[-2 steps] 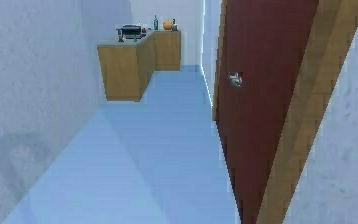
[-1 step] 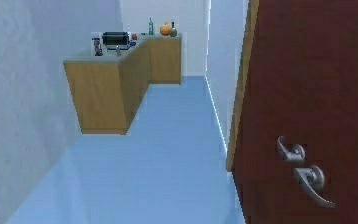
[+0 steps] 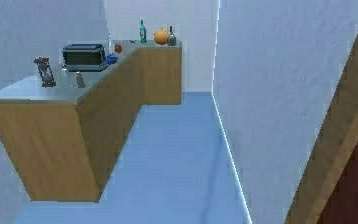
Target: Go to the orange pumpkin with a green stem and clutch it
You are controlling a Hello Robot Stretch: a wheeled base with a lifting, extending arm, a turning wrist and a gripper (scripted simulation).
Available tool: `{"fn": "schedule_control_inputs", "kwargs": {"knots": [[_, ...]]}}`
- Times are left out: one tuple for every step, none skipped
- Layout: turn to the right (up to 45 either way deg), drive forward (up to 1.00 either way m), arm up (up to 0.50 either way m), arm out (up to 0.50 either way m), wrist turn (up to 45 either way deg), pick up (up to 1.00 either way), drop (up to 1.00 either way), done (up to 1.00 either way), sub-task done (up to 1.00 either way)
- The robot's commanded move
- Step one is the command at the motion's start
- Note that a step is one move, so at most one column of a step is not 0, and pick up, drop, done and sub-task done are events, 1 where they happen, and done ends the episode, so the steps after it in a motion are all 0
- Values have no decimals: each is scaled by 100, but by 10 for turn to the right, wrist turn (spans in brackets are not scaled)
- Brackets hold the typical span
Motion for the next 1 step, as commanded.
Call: {"fn": "schedule_control_inputs", "kwargs": {"knots": [[0,100,0,0,0,0,0,0,0]]}}
